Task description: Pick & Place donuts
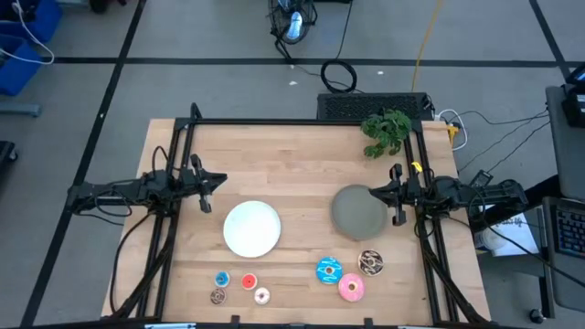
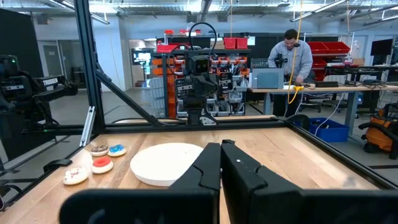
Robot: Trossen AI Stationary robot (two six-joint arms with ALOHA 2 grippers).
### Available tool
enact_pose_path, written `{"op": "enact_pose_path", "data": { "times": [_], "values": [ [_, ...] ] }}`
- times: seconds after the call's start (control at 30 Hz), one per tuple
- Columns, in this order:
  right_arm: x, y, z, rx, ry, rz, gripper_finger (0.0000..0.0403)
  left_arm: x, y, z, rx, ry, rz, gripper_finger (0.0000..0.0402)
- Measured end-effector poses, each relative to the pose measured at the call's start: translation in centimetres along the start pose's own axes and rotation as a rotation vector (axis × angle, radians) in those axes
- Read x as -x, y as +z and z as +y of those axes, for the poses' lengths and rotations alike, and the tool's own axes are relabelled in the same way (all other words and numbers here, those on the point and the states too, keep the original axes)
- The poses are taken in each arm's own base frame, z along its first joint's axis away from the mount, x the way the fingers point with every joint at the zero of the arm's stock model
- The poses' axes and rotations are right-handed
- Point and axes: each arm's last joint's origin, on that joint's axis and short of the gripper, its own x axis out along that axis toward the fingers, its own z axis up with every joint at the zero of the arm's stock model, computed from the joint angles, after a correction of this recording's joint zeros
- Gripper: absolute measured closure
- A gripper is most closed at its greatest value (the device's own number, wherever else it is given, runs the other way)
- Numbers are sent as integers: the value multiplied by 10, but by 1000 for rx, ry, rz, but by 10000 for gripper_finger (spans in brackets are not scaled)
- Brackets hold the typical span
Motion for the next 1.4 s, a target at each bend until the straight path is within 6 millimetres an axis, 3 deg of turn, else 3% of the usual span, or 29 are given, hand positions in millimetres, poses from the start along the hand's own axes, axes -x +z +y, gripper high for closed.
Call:
{"op": "enact_pose_path", "data": {
  "times": [1.4],
  "values": [
    [0,1,0,-53,1,-14,403,0,0,0,1,0,0,366]
  ]
}}
